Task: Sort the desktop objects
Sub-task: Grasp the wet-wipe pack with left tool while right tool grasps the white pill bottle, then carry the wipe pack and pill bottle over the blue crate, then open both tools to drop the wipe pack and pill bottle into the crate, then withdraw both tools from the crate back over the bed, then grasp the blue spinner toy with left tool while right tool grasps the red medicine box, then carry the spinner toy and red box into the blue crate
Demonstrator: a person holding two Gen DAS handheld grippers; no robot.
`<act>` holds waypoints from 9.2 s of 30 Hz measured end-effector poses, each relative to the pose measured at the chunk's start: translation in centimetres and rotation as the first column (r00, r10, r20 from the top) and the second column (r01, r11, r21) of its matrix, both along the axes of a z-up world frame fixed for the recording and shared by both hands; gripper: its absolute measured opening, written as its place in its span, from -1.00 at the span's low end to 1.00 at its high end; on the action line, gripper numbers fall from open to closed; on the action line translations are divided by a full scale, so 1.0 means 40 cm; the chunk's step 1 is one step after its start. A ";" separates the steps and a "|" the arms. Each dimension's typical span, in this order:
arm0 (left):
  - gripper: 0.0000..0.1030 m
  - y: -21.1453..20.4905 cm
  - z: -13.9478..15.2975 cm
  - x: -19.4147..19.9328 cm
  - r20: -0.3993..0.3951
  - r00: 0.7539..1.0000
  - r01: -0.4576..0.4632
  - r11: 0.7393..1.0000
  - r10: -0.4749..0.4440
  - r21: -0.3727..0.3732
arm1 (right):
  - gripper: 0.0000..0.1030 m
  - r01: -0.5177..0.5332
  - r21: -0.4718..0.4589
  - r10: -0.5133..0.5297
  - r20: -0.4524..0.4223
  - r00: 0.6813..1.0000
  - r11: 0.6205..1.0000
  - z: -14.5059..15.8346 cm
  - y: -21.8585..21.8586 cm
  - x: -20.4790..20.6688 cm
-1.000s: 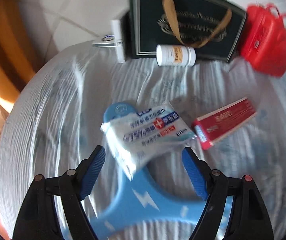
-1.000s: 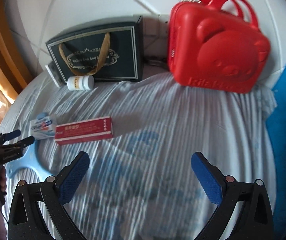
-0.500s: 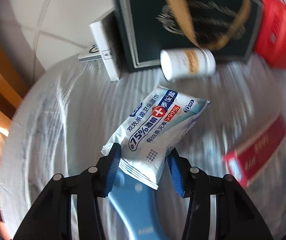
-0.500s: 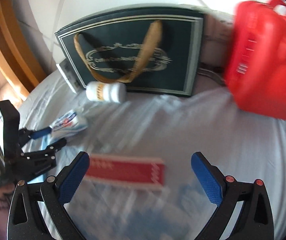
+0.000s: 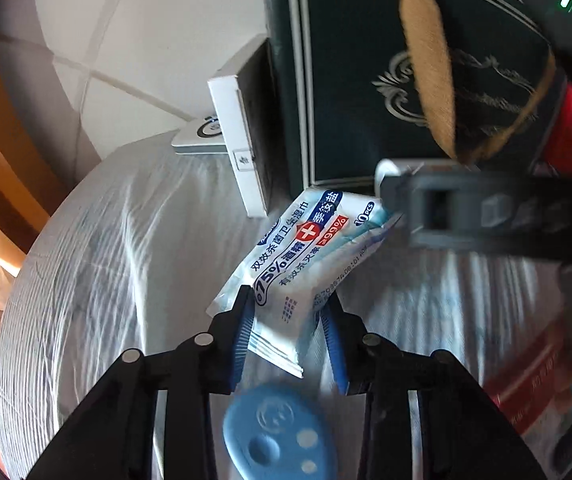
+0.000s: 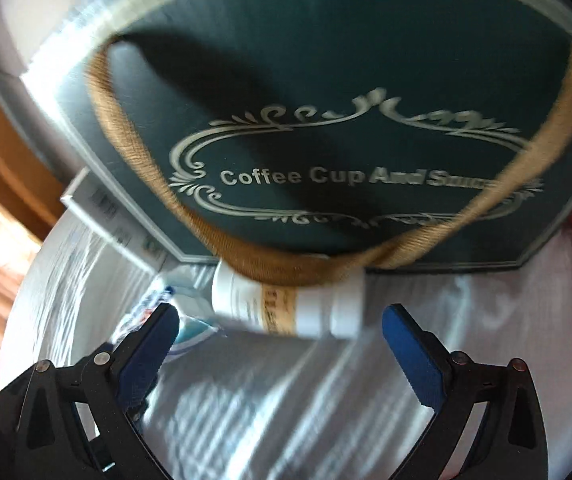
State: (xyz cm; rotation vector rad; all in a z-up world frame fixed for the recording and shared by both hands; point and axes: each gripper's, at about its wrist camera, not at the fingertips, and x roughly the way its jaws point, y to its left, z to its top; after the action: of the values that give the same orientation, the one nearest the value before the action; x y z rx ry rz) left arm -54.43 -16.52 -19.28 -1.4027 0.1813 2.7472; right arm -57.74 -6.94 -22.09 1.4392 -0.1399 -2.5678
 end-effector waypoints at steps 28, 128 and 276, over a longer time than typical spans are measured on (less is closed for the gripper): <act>-0.57 0.136 0.370 0.400 -0.228 0.974 -0.004 0.998 0.019 0.067 | 0.56 -0.021 0.041 0.032 -0.298 0.954 0.999 0.479 0.234 0.523; 0.48 1.270 0.795 1.280 -0.478 0.849 0.327 0.935 -0.226 0.140 | 1.00 0.598 0.057 -0.439 -0.625 0.646 0.799 0.853 1.612 1.636; -0.22 0.777 0.747 1.092 -0.470 0.879 0.180 0.969 -0.082 0.167 | -0.13 0.189 0.090 -0.111 -0.540 0.834 0.978 0.860 0.950 1.299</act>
State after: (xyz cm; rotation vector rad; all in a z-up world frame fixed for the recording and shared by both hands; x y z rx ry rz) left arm -10.75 14.57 10.62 -0.6440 0.0047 2.8323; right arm -5.79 31.06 12.29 0.7113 0.0135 -3.0523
